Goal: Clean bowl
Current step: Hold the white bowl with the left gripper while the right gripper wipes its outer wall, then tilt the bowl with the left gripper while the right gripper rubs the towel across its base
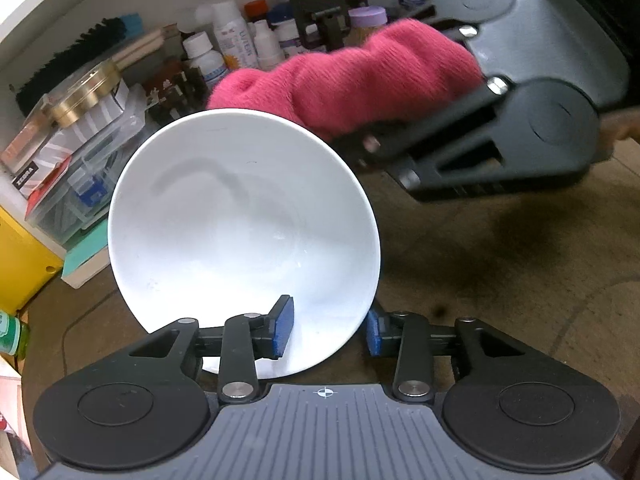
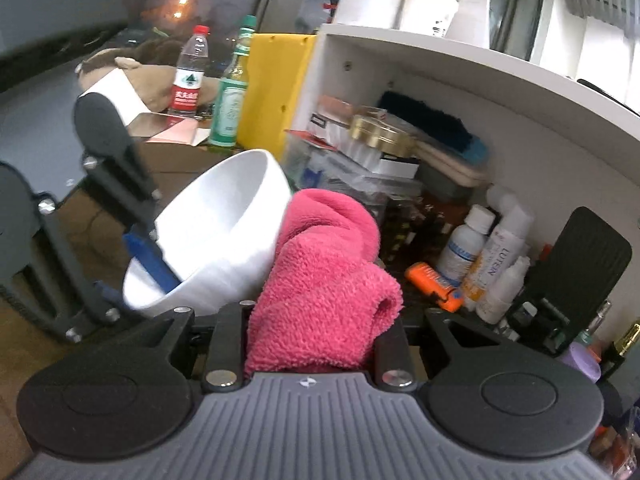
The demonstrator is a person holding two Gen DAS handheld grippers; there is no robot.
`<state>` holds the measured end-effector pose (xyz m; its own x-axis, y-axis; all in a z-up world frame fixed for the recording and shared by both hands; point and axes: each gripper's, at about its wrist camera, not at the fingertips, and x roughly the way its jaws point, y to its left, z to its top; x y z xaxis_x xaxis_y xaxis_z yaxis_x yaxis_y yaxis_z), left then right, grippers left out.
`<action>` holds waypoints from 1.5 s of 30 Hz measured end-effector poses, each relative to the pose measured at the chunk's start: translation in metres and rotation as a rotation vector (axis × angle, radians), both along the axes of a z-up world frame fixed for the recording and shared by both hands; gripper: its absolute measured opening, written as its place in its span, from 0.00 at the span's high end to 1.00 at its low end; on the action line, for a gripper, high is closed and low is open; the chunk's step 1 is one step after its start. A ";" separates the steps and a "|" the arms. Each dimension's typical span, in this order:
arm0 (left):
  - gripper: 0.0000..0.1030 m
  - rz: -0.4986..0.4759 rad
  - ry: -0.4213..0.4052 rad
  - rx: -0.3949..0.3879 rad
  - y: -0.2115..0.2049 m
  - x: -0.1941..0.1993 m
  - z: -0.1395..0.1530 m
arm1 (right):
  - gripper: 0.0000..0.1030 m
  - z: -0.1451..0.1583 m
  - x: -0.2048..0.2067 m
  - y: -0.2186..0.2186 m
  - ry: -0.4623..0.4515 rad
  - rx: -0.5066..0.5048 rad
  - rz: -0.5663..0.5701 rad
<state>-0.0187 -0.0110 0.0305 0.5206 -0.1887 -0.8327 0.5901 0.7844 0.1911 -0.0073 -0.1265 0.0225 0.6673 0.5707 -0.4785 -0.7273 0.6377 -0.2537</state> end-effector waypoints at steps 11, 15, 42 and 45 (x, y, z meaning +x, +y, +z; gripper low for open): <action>0.60 0.011 -0.014 0.008 0.000 0.004 -0.001 | 0.75 -0.006 -0.050 -0.010 0.024 -0.050 0.146; 0.42 0.003 -0.046 0.038 -0.002 0.004 -0.002 | 0.75 -0.009 -0.065 -0.010 0.029 -0.044 0.157; 0.86 -0.239 -0.031 -0.042 -0.046 -0.020 0.026 | 0.75 -0.002 -0.094 -0.072 0.064 -0.074 0.152; 0.86 -0.238 -0.020 -0.049 -0.048 -0.014 0.028 | 0.75 -0.004 -0.116 -0.071 0.072 -0.079 0.214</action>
<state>-0.0324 -0.0595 0.0587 0.4725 -0.3483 -0.8096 0.7561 0.6321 0.1694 -0.1230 -0.1975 0.0187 0.4979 0.6545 -0.5689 -0.8617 0.4473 -0.2395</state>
